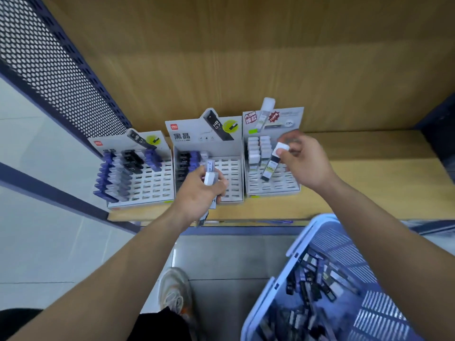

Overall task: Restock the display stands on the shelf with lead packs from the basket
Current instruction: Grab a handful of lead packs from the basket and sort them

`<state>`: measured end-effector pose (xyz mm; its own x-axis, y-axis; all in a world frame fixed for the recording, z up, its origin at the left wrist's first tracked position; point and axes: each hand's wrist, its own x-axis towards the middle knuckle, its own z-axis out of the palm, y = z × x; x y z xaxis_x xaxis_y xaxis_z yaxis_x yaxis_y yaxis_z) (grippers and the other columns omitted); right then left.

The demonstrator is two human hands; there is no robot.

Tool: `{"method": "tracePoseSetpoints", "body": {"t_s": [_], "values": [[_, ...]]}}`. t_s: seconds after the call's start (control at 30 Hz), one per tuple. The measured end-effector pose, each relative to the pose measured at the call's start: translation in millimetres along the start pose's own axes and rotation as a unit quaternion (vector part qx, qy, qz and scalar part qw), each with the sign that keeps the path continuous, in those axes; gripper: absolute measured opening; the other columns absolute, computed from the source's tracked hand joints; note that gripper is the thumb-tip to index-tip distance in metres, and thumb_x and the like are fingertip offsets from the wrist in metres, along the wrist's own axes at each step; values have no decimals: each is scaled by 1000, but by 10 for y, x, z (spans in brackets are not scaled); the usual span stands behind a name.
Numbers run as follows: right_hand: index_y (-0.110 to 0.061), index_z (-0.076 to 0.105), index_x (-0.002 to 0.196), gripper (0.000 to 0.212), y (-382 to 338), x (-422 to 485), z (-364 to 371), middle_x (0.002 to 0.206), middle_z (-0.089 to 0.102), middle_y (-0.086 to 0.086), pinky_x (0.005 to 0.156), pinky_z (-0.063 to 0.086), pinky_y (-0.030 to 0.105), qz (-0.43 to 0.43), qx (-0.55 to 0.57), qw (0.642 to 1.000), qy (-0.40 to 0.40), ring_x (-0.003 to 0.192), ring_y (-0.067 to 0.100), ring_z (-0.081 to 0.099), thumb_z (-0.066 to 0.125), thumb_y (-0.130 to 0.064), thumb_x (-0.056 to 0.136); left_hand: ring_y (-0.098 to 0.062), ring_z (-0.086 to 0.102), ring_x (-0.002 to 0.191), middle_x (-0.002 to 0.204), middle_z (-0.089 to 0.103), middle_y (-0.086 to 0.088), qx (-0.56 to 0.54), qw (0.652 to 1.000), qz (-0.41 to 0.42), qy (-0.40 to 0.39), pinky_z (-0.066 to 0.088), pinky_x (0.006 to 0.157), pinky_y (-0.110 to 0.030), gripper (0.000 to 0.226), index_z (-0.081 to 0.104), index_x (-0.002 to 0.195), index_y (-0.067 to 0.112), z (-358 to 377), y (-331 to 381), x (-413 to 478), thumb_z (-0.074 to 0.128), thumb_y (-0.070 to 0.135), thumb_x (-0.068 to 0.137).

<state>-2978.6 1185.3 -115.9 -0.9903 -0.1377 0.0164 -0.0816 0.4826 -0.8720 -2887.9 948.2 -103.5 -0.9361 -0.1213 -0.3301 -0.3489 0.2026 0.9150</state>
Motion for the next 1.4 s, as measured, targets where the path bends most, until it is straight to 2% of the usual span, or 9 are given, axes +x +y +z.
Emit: {"method": "tracePoseSetpoints", "body": {"t_s": [0.07,0.17,0.53,0.7,0.9,1.17,1.23,1.3,1.4], "values": [[-33,61,88,16,66,69,-6,79,70,-5,66,56,37,-4,-11,1000,-8,67,3,64,69,-19,90,-14,52,50,65,59,-3,5,1000,-7,0,48,56,-23,10,59,90,10,142,-126,39,67,5,94],[-38,60,82,22,127,159,-7,88,68,-12,64,45,18,-13,-66,998,-18,72,-2,65,71,-21,89,-15,51,50,65,59,1,9,1000,-20,-3,48,59,-27,11,59,89,12,340,-294,84,68,7,93],[-28,68,85,11,348,237,3,90,73,-4,82,57,35,-24,-53,998,-32,85,15,70,76,-20,85,-14,48,55,77,55,-5,-42,998,-49,-7,42,48,-14,13,59,106,10,779,-445,265,66,8,95],[-26,70,89,9,310,268,-9,89,74,-6,76,53,17,-59,-132,989,-39,82,7,68,74,-17,88,-14,49,58,83,56,-6,-39,997,-59,-14,44,49,-15,11,58,103,16,807,-514,279,65,10,96],[-17,74,98,12,307,306,121,92,67,0,78,55,39,-142,-222,963,-55,80,18,65,75,-15,86,-12,47,56,76,54,-3,-50,997,-58,-13,44,50,-16,11,59,105,10,811,-580,255,64,8,96],[-14,77,106,16,335,266,285,103,64,6,75,55,40,-177,-269,947,-13,85,27,65,69,-13,91,-15,50,60,80,56,-4,-61,996,-60,3,48,54,-17,17,61,110,8,772,-537,251,67,14,96],[-16,75,108,18,292,224,257,102,66,2,75,56,41,-166,-258,952,1,83,22,65,69,-14,91,-15,51,58,75,59,-3,-71,996,-51,2,49,54,-19,14,61,107,8,747,-481,234,67,13,96],[-19,73,108,19,192,107,196,96,66,-2,75,55,33,-148,-224,963,39,77,10,62,70,-17,89,-16,53,57,72,62,-4,-88,995,-38,-11,50,55,-21,4,62,98,9,722,-378,202,64,12,97],[-26,70,88,13,-34,-242,193,82,66,-12,68,50,23,-51,-71,996,26,68,4,61,67,-14,88,-19,54,59,69,64,-4,-151,987,-48,-18,47,56,-28,13,62,89,13,701,-191,133,61,19,101]]}}
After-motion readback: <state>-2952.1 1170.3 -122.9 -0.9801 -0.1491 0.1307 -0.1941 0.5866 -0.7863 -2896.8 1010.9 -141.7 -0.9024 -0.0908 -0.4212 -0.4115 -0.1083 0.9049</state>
